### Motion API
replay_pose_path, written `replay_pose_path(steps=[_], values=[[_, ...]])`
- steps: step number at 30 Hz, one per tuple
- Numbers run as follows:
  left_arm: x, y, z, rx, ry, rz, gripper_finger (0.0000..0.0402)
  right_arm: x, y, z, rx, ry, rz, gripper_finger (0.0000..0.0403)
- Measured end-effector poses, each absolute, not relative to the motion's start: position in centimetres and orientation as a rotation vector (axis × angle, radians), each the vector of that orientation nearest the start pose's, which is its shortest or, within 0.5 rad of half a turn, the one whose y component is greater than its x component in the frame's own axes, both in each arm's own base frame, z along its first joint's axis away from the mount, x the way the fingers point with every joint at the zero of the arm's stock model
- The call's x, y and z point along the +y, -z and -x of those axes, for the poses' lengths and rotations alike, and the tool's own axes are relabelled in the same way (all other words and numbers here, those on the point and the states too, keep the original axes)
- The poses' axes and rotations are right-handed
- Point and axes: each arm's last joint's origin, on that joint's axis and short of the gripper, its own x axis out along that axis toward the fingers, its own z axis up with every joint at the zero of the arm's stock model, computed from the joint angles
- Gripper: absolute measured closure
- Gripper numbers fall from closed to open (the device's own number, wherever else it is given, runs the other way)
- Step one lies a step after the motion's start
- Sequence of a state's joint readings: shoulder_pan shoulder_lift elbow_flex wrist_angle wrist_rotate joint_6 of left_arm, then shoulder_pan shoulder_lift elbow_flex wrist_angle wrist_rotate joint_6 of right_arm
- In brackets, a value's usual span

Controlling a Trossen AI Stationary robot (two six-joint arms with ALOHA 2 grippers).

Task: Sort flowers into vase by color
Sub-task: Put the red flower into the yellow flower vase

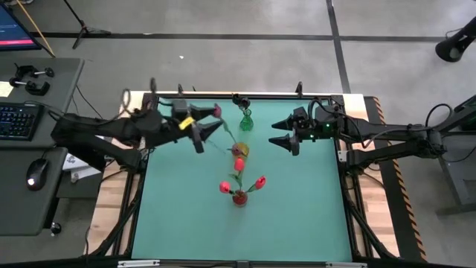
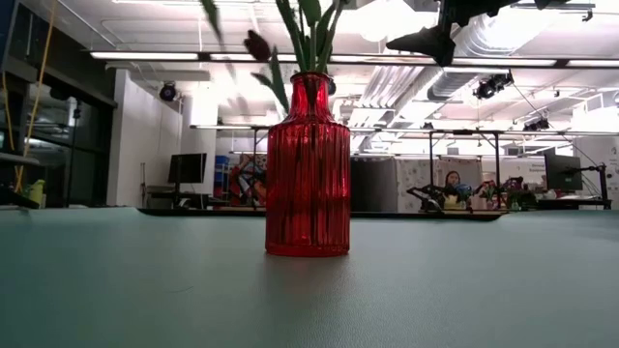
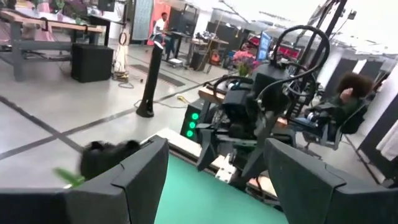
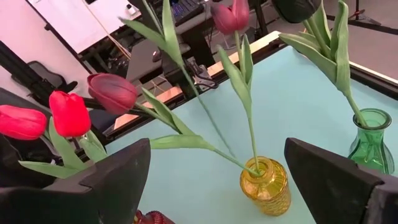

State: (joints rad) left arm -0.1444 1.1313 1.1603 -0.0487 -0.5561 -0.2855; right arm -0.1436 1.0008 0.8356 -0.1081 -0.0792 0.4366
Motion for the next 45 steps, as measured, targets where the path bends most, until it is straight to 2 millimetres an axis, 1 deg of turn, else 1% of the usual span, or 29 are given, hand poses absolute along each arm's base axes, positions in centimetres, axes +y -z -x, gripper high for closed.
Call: replay_pose_path(steps=[3,6,11,15,17,19,23,28,33,39,45], values=[[-2.3,-40.2,-26.1,-0.063,-0.372,0.258,0.0149,-3.0,-31.9,-22.0,0.254,0.122,-0.464,0.0043],[-2.6,-40.6,-26.9,-0.124,-0.314,0.238,0.0149,-3.0,-32.0,-22.0,0.243,0.122,-0.473,0.0043],[-2.5,-42.2,-25.9,-0.244,-0.285,0.232,0.0149,-3.0,-32.8,-22.2,0.156,0.104,-0.489,0.0043],[-2.4,-43.0,-24.9,-0.279,-0.267,0.237,0.0149,-3.0,-34.2,-22.4,0.013,0.070,-0.474,0.0043],[-2.5,-43.3,-24.8,-0.302,-0.230,0.238,0.0149,-3.0,-34.9,-22.6,-0.064,0.050,-0.465,0.0043],[-2.5,-43.5,-24.8,-0.326,-0.195,0.240,0.0149,-3.1,-35.4,-23.2,-0.093,0.031,-0.461,0.0043],[-2.3,-44.0,-24.7,-0.377,-0.149,0.242,0.0149,-3.3,-36.2,-25.1,-0.082,-0.003,-0.454,0.0043],[-1.8,-44.5,-24.6,-0.432,-0.110,0.254,0.0149,-3.5,-37.0,-28.5,-0.046,-0.077,-0.400,0.0043],[-1.5,-44.5,-24.6,-0.432,-0.110,0.266,0.0149,-3.8,-37.8,-31.9,-0.025,-0.135,-0.363,0.0043],[-1.6,-44.4,-24.8,-0.435,-0.110,0.266,0.0149,-4.1,-37.6,-35.5,0.023,-0.137,-0.354,0.0043],[-1.6,-44.4,-25.0,-0.446,-0.109,0.264,0.0149,-3.0,-36.5,-38.5,0.120,-0.179,-0.306,0.0043]])
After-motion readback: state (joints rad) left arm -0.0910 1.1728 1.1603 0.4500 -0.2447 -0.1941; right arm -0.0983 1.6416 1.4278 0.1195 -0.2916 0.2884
